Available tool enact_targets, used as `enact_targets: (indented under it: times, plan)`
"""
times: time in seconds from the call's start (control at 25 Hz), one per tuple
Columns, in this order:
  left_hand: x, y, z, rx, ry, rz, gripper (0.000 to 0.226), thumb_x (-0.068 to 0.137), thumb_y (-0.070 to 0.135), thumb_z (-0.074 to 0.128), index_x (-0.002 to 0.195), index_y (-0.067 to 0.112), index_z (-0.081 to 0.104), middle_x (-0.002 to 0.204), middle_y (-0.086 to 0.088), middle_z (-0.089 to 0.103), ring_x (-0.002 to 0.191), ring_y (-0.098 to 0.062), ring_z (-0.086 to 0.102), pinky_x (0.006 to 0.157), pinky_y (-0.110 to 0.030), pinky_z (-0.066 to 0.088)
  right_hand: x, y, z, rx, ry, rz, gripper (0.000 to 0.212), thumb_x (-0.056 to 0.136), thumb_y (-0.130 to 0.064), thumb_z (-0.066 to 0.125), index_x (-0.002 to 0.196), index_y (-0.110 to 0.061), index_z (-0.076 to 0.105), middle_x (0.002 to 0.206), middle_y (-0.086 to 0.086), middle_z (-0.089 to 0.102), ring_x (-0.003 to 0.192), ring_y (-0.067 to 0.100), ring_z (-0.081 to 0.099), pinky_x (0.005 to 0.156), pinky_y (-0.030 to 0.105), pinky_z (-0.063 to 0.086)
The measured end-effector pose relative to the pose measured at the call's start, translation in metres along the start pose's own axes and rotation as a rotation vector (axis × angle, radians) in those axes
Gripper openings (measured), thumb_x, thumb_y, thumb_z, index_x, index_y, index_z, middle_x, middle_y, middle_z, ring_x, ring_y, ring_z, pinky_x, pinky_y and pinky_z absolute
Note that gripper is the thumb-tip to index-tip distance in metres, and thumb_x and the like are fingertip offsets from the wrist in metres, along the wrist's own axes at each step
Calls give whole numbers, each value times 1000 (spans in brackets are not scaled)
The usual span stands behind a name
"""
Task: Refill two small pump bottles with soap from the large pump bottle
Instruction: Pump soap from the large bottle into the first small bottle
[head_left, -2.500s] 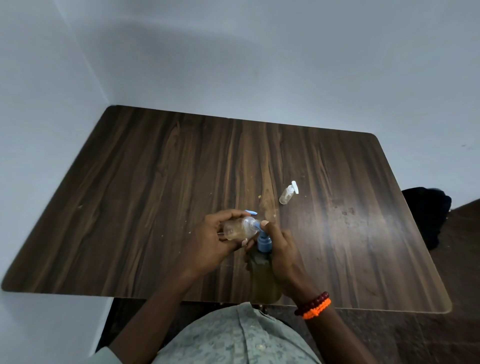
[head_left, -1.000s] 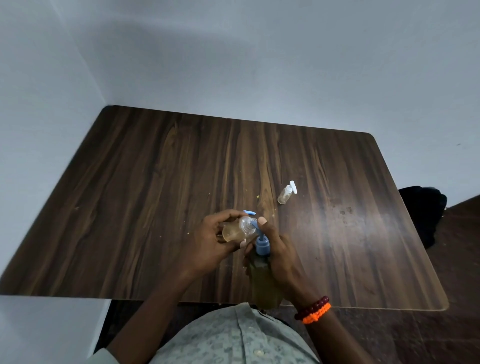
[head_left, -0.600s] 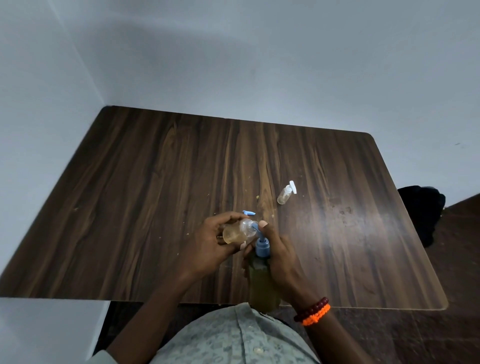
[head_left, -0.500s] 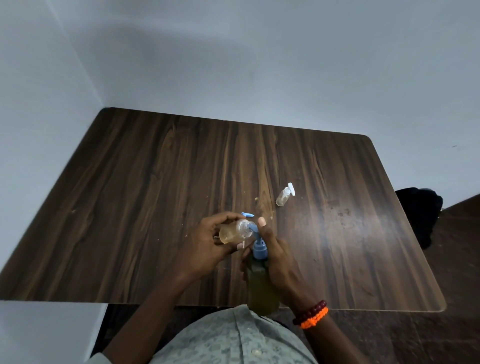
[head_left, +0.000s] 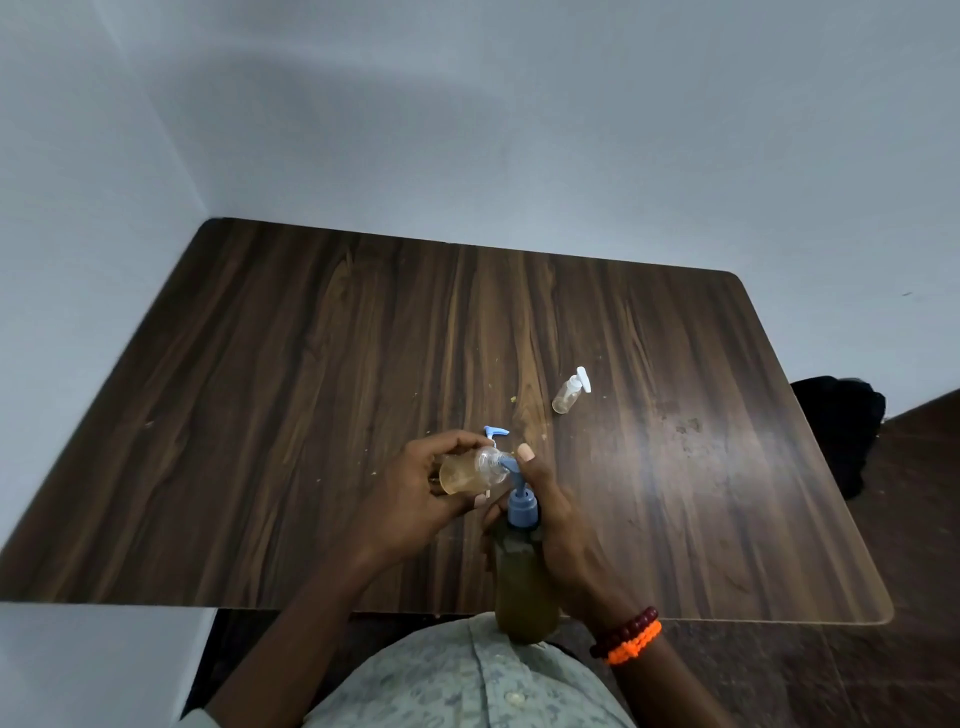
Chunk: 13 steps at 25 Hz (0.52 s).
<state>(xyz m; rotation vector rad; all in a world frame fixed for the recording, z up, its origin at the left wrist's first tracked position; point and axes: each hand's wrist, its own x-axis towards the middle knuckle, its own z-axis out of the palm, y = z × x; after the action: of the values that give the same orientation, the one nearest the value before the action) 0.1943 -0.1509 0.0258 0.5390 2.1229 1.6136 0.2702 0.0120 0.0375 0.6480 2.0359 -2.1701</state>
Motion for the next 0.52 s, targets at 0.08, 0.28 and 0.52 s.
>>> enact_targets:
  times: [0.08,0.28,0.52]
  plan:
    - [0,0,0,8,-9,-7,45,82,0,86,122,18,73,115,2,79,109,-15,76,97,-50,62,-1,4,1,2,31,44,66,94,-64,51,107,-2,72,96,15,76,90,30,75,90,45,61]
    - [-3,1,3,17,-36,-25,45,82,1,86,122,18,73,117,2,78,109,-14,75,97,-50,61,-2,8,-4,-44,66,106,62,95,-63,53,106,-4,70,107,26,72,99,45,70,96,58,58]
    - [-1,2,-1,7,-12,-14,42,83,2,86,120,16,73,114,2,79,107,-14,76,97,-49,62,2,9,-3,-34,-12,-9,58,101,-65,41,100,-18,74,79,-5,79,74,5,74,76,26,61]
